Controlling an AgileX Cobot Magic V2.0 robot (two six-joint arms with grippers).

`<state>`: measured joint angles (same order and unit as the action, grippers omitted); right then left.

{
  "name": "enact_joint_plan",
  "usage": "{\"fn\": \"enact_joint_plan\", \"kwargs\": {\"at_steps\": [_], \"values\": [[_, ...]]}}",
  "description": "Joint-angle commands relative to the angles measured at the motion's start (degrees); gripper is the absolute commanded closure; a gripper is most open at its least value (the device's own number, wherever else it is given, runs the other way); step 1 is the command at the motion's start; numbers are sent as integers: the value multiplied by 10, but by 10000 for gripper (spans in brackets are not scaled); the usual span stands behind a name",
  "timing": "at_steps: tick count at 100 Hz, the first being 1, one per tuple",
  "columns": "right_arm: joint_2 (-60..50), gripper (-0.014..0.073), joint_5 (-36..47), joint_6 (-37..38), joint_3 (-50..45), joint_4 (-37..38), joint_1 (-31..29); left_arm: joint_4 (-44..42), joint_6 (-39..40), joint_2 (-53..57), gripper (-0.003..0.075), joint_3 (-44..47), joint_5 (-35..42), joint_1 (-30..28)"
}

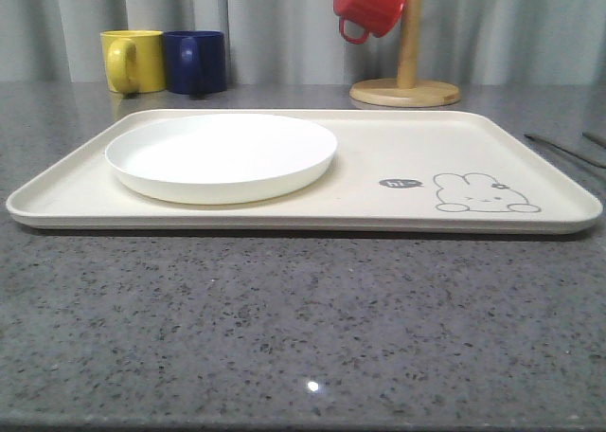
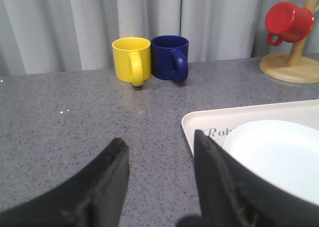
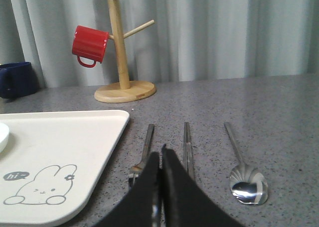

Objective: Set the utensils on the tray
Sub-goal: 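Release the plate and raise the left gripper away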

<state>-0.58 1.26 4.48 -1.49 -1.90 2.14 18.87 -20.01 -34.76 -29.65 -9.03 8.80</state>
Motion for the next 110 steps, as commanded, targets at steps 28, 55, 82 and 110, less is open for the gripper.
{"fn": "enact_joint_plan", "kwargs": {"at_steps": [28, 55, 82, 110], "values": [[-13, 662, 48, -5, 10, 1, -4, 1, 0, 104, 455, 43, 56, 0], [-13, 662, 48, -5, 10, 1, -4, 1, 0, 105, 736, 43, 54, 0], [-13, 662, 48, -5, 10, 1, -4, 1, 0, 105, 738, 43, 53, 0], [-13, 662, 88, -5, 12, 1, -4, 1, 0, 105, 738, 43, 53, 0]]}}
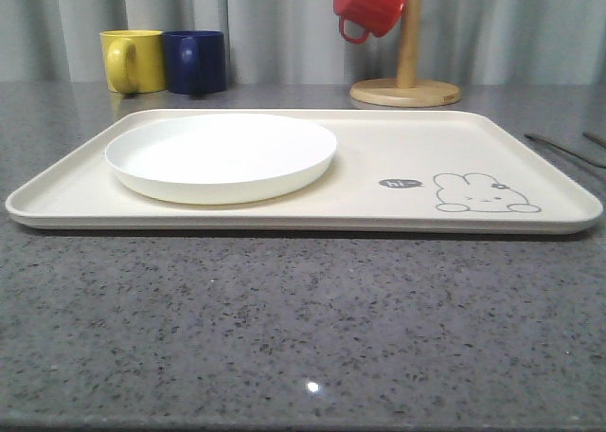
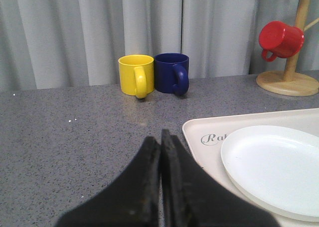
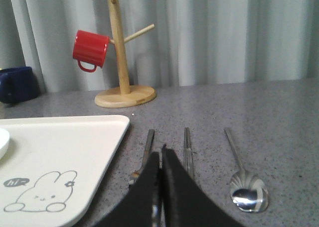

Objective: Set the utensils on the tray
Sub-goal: 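Release the plate and raise the left gripper away, then lower the right gripper onto the silver fork and grasp it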

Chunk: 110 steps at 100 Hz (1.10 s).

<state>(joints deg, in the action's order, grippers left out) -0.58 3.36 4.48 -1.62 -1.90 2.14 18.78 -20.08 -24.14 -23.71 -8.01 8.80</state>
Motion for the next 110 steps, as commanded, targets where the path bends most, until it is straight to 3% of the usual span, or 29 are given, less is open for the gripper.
{"fn": "enact_joint_plan", "kwargs": {"at_steps": [1, 13, 33, 51, 65, 97, 110], "values": [[-13, 662, 67, -5, 15, 1, -4, 2, 1, -1, 738, -16, 43, 0], [-9, 662, 37, -5, 51, 1, -4, 2, 1, -3, 738, -16, 43, 0], [52, 662, -150, -5, 186, 1, -4, 2, 1, -4, 738, -16, 43, 0], [183, 662, -329, -5, 337, 1, -4, 2, 1, -4, 738, -16, 43, 0], [308, 662, -416, -5, 433, 1, -4, 2, 1, -4, 738, -16, 43, 0], [505, 650, -459, -5, 545, -15, -4, 2, 1, -4, 738, -16, 43, 0], [538, 510, -459, -5, 546, -15, -4, 2, 1, -4, 738, -16, 43, 0]]}}
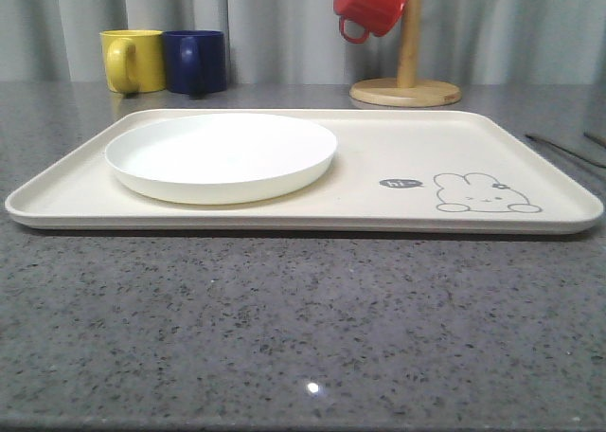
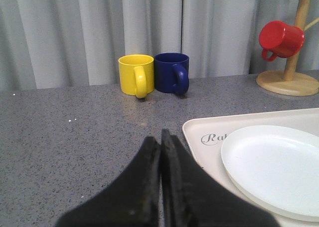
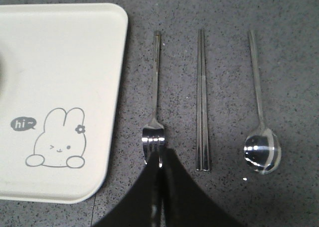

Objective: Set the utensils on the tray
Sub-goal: 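Lower the right gripper onto the silver fork and grasp it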

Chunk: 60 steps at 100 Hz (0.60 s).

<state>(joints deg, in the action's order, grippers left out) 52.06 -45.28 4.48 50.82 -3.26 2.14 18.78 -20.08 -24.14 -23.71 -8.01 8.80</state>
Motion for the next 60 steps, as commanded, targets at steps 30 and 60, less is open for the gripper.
{"fn": "enact_joint_plan", "kwargs": {"at_steps": [30, 60], "values": [[30, 161, 28, -5, 21, -3, -4, 2, 1, -4, 738, -16, 43, 0], [89, 202, 16, -54, 68, -9, 4, 2, 1, -4, 738, -16, 43, 0]]}}
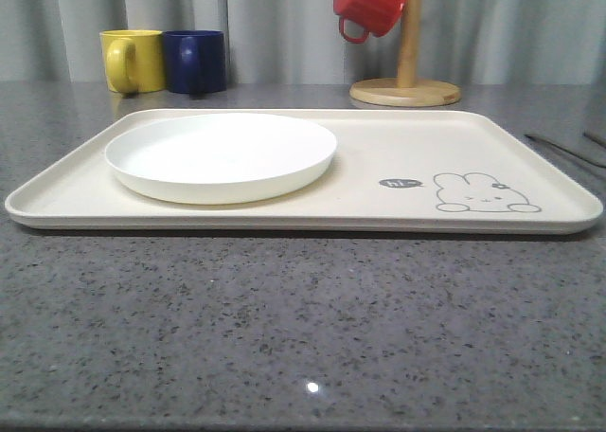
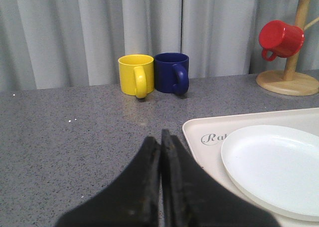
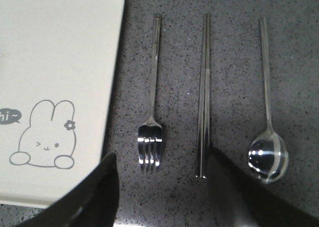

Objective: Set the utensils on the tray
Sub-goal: 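Lower the right gripper onto the silver fork and grasp it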

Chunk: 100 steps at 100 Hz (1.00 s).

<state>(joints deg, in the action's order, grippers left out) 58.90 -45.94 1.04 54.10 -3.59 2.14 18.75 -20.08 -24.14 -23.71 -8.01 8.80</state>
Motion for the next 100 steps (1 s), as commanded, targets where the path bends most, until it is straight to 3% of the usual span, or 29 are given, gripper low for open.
{"fn": "enact_joint_plan", "kwargs": {"at_steps": [1, 39, 100], "values": [[23, 202, 22, -21, 37, -6, 4, 3, 1, -4, 738, -16, 43, 0], [175, 202, 6, -22, 124, -6, 33, 3, 1, -4, 738, -16, 43, 0], [280, 202, 47, -22, 128, 20, 33, 3, 1, -4, 738, -16, 43, 0]]}}
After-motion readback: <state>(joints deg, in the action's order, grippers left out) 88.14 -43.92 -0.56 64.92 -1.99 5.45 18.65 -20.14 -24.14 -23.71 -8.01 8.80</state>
